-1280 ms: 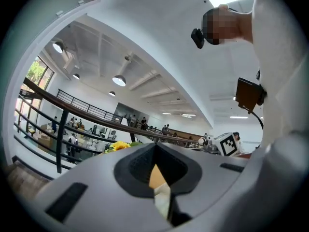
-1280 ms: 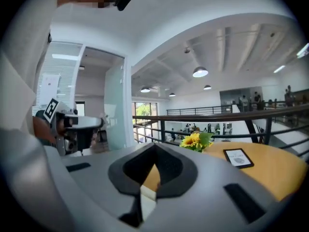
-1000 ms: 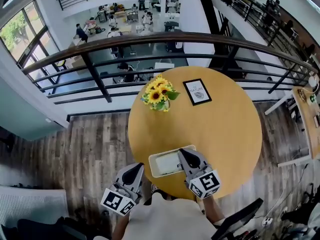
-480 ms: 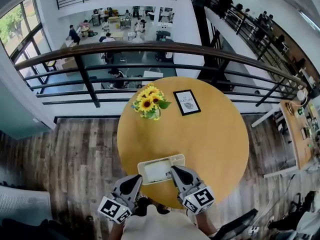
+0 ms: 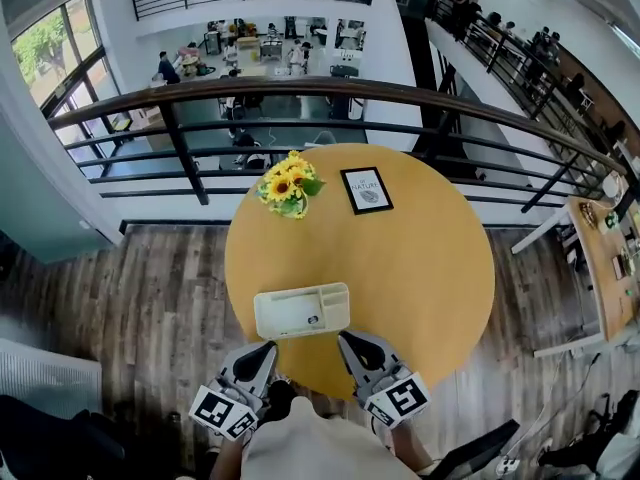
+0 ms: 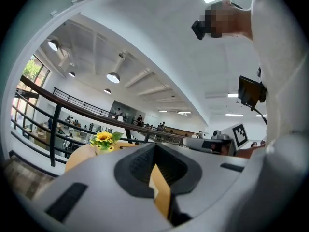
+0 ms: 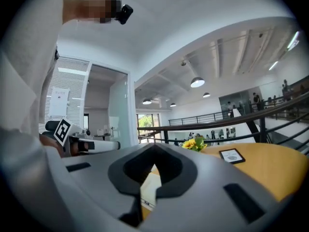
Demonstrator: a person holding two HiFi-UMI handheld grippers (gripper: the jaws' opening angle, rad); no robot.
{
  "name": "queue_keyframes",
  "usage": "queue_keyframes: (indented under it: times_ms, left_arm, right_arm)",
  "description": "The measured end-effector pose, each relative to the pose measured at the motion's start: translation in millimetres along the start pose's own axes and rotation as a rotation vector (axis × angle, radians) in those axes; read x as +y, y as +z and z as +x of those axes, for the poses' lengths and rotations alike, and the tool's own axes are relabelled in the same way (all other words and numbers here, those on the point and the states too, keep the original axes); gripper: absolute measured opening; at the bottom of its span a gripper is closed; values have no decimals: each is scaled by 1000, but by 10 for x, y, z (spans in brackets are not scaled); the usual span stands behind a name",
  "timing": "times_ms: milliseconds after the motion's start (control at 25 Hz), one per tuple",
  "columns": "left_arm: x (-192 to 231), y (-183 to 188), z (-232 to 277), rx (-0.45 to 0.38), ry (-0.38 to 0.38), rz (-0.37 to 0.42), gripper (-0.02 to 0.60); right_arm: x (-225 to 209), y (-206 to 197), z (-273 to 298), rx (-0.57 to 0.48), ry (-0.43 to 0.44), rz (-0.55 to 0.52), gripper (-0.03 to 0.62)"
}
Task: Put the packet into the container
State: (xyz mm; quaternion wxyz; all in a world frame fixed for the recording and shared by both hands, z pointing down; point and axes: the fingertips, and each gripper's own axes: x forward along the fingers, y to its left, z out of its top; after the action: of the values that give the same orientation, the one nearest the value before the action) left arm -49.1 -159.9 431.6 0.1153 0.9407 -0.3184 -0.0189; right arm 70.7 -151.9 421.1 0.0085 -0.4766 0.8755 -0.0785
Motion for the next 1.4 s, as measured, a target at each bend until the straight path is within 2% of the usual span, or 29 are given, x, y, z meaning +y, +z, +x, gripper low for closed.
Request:
queue_keyframes:
  times_ms: [240,640,960,1200,1400]
  left_arm:
    - [-798,-191,-88,6,6,38,5]
    - [-1679,-339,-426,19,13,77,5]
    - [-1875,-419,-808,40,39,82,5]
    - [-1909,-395,-852,42,11,90,5]
    - [-1850,-329,-1010,35,7,92,5]
  right_arm:
    - [-134,-226,-807,29,-12,-43,5]
    - [300,-268,-1514,-19,65,-48,5]
    - [645,-342,-1762,-28,74,-37,5]
    - [719,-315,-1946,-26,22,-34,5]
    - [924,-284,-1883,-21,19,-46,5]
